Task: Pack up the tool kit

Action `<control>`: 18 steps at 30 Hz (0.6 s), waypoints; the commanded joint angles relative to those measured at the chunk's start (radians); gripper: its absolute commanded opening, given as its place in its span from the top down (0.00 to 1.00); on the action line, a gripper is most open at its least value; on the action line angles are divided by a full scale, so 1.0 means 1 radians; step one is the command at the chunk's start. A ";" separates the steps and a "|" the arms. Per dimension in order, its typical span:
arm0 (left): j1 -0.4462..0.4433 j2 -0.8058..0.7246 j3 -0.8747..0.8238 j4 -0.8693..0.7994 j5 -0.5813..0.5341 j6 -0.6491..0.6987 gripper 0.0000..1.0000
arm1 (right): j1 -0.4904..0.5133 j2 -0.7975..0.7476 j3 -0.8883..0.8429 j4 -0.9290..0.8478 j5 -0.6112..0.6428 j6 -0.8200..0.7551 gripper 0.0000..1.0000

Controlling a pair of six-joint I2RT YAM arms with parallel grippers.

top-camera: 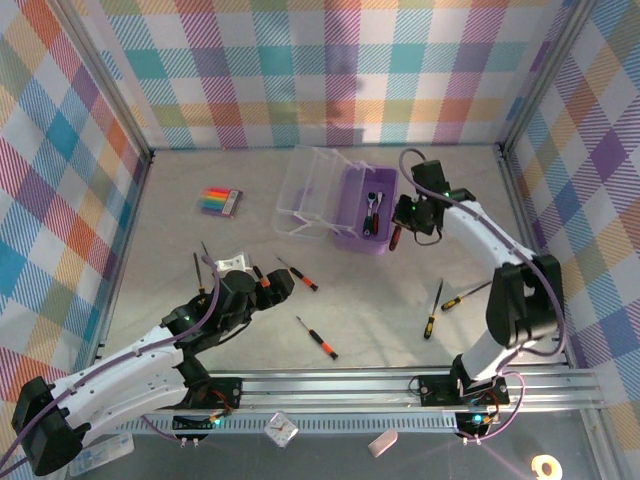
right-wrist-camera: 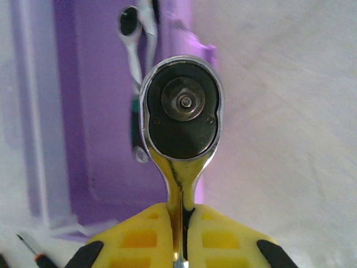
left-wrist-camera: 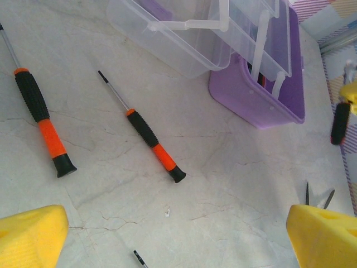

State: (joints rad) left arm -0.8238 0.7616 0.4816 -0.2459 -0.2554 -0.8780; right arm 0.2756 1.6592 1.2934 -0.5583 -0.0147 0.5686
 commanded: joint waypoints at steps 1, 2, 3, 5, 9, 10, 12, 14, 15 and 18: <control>-0.011 -0.028 0.037 -0.023 -0.013 0.004 0.00 | 0.007 0.086 0.106 0.015 -0.073 -0.017 0.89; -0.011 -0.036 0.035 -0.023 -0.012 0.004 0.00 | 0.009 0.111 0.125 0.018 -0.083 -0.014 0.89; -0.012 -0.044 0.033 -0.023 -0.013 0.001 0.00 | 0.010 0.134 0.141 0.024 -0.091 -0.009 0.89; -0.011 -0.064 0.027 -0.061 -0.012 -0.005 0.00 | 0.014 0.176 0.177 0.036 -0.110 -0.014 0.89; -0.011 -0.102 0.016 -0.088 -0.027 -0.010 0.00 | 0.021 0.281 0.279 0.018 -0.146 -0.036 0.90; -0.011 -0.109 0.015 -0.092 -0.030 -0.011 0.00 | 0.022 0.308 0.309 0.006 -0.148 -0.041 0.90; -0.011 -0.116 0.012 -0.094 -0.034 -0.012 0.00 | 0.025 0.372 0.383 -0.038 -0.150 -0.054 0.90; -0.011 -0.116 0.011 -0.096 -0.035 -0.012 0.00 | 0.024 0.422 0.431 -0.046 -0.150 -0.053 0.90; -0.011 -0.113 0.012 -0.096 -0.035 -0.012 0.00 | 0.024 0.453 0.465 -0.064 -0.151 -0.056 0.90; -0.011 -0.102 0.011 -0.093 -0.034 -0.010 0.00 | 0.025 0.536 0.546 -0.089 -0.182 -0.053 0.90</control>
State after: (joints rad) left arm -0.8238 0.6567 0.4873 -0.3187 -0.2733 -0.8791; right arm 0.2951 2.1471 1.7699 -0.6071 -0.1486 0.5343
